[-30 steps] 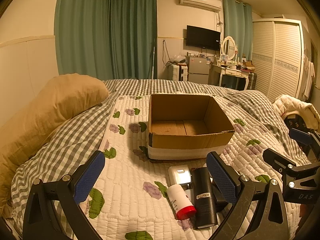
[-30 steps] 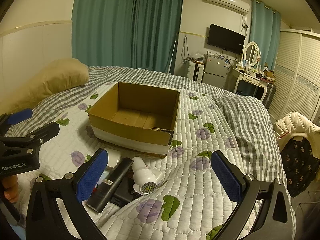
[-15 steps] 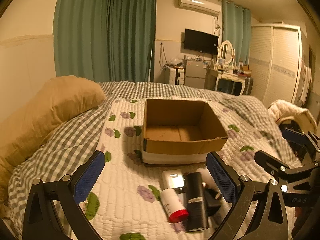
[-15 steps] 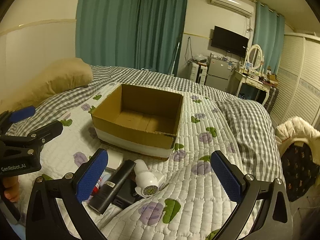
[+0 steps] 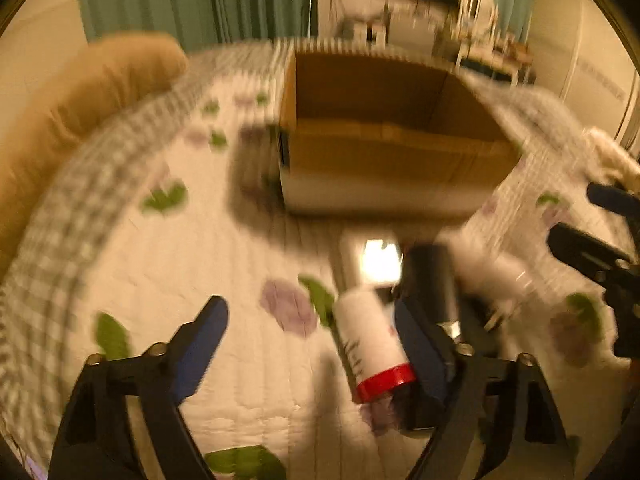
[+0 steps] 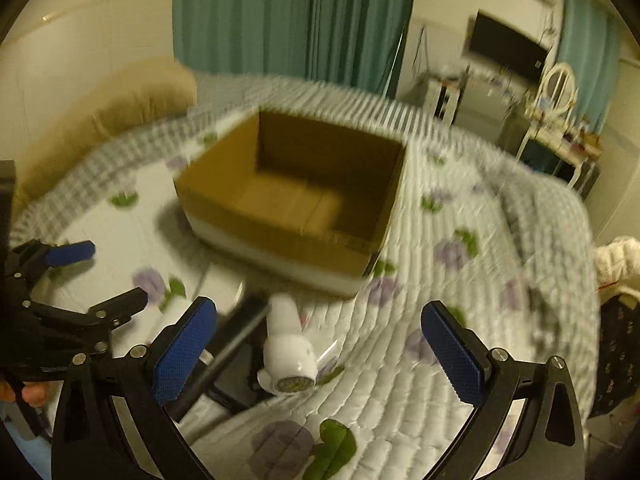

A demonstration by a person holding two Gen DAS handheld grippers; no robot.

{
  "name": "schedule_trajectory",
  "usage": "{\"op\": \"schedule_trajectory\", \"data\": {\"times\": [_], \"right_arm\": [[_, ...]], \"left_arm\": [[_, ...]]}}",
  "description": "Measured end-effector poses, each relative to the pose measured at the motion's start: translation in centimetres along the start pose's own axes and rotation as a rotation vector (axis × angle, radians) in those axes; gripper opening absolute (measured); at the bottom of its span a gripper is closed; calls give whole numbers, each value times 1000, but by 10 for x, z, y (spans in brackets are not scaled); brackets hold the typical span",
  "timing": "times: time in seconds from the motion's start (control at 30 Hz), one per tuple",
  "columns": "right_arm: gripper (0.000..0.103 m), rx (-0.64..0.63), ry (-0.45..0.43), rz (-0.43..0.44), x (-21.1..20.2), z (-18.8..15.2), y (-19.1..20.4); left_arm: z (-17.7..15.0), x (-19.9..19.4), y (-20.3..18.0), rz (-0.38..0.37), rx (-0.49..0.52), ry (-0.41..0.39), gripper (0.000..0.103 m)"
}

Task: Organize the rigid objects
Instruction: 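Grasp the red-capped white stick with left tool while right tool grasps the white cylinder, then carry both items into the box and open both tools to release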

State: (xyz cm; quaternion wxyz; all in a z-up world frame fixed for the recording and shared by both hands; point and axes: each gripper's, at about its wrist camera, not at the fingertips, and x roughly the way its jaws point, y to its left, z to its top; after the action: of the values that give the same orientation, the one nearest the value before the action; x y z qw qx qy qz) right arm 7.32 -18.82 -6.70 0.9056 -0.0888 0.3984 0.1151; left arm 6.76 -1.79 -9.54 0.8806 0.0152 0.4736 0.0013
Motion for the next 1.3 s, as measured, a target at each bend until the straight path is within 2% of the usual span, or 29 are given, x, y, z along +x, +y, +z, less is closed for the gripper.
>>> {"op": "schedule_trajectory", "data": {"times": [0.07,0.13,0.23,0.37,0.43,0.47,0.6,0.67,0.73,0.77,0.87,1.07,1.17,1.3], "right_arm": [[100,-2,31,7,11,-6,1],[92,-4,71,17,23,-11,3],[90,-13,99,28,31,-13,5],[81,-27,150,47,42,-13,7],[76,-31,182,55,51,-14,8],[75,-33,199,58,55,-15,9],[69,-34,273,76,72,-15,10],[61,-30,300,91,79,-15,10],[46,-29,322,101,85,-16,10],[45,-32,325,96,85,-17,10],[45,-31,293,88,79,-17,9],[44,-11,127,102,36,-6,5],[44,-9,42,98,11,9,4],[44,-8,-82,73,-21,53,2]], "left_arm": [[-3,13,-4,16,12,31,78],[-2,18,-12,25,47,22,78],[-2,29,-21,10,69,66,77],[-8,43,-33,18,135,102,68],[-6,44,-32,-30,121,122,57],[-7,44,-30,-80,110,140,43],[-10,43,-29,-102,104,138,40],[-11,39,-26,-133,80,135,39],[-11,32,-20,-150,66,126,38],[-9,27,-13,-151,63,116,38],[0,11,-7,-158,60,83,38],[19,-23,0,-139,70,-18,38],[39,-42,3,-131,87,-86,38],[80,-53,3,-137,91,-160,38]]}}
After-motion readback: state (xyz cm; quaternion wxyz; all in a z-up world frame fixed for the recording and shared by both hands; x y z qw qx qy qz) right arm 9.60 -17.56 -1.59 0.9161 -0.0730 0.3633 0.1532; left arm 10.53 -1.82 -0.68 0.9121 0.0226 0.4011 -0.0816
